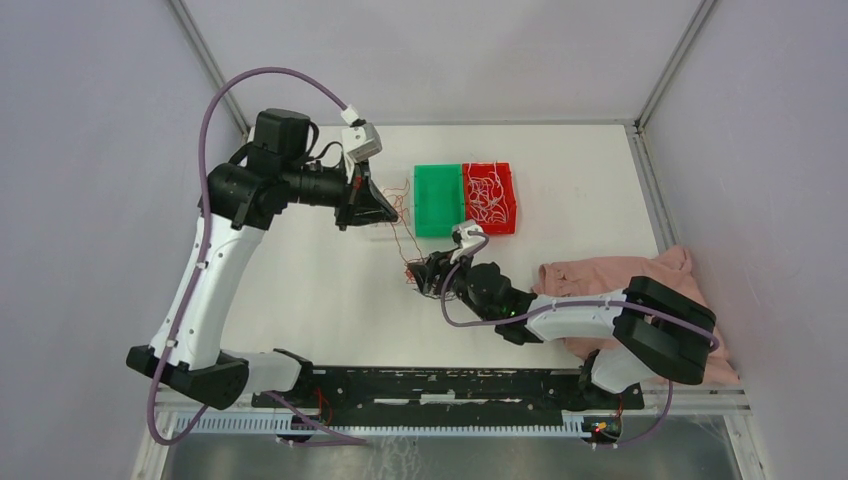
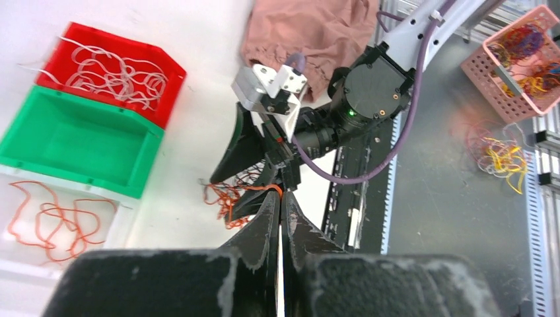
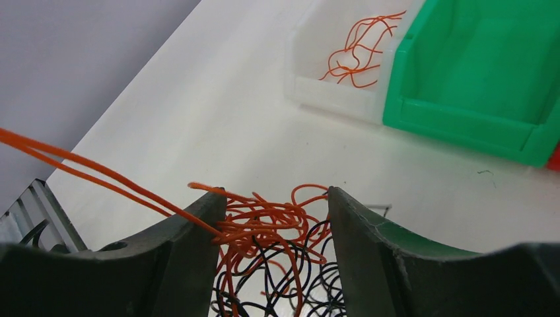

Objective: Untangle the cables
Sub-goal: Untie the cable.

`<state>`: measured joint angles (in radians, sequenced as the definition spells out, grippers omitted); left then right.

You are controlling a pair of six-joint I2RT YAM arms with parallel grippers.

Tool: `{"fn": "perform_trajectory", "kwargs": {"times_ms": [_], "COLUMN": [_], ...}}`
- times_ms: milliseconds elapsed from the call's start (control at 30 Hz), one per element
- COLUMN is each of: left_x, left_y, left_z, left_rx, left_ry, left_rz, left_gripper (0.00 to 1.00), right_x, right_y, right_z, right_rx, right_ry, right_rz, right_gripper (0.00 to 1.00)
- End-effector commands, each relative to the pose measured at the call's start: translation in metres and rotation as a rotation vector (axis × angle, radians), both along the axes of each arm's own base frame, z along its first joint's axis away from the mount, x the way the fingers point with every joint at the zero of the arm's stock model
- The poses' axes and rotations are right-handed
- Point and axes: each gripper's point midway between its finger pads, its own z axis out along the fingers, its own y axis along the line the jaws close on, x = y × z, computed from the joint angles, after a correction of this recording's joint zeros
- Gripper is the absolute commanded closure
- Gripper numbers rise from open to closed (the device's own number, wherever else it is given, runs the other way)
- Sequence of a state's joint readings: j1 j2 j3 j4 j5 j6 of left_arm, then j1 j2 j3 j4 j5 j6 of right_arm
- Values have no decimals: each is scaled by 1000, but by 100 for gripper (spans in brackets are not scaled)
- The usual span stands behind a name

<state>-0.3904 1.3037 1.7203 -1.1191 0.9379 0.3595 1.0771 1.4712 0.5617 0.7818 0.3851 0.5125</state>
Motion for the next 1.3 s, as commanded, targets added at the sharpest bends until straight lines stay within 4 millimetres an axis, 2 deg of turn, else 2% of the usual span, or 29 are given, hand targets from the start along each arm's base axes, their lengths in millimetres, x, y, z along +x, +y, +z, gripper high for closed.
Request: {"fn": "perform_trajectory", "kwargs": {"times_ms": [0,233,400,467,600,700,800,933,1000,1167,1267], "left_x": [2,27,32,33,33,31,29,28,28,25,22], "left_y": [0,8,18,21,24,23,24,22,21,20,21], "left_z": [51,117,166,179,187,182,172,166,166,171,177], "left_rx": [-82,-158,-253,-271,-280,-277,-266,-260,-263,-277,-289], "left_ry": [-143,-369,-524,-555,-569,-553,-535,-521,-516,-514,-521], "left_rz": [46,200,302,326,346,339,336,325,320,310,308], "left_gripper": [97,97,97,97,97,97,97,97,97,97,97], "right_x": [-1,-7,-9,-10,-12,-12,-15,-32,-40,-31,-21], "right_y": [-14,-15,-17,-19,-21,-22,-19,-4,7,31,49], "right_z": [-6,-18,-29,-37,-37,-7,43,114,141,174,175], "right_rx": [14,2,-11,-21,-7,21,40,72,85,70,49], "right_ry": [13,47,69,82,84,22,-72,-197,-245,-300,-300], "right_rz": [-39,-20,-22,-24,-24,-10,40,188,263,294,296], "right_gripper": [36,37,37,37,38,37,35,32,30,30,31]}}
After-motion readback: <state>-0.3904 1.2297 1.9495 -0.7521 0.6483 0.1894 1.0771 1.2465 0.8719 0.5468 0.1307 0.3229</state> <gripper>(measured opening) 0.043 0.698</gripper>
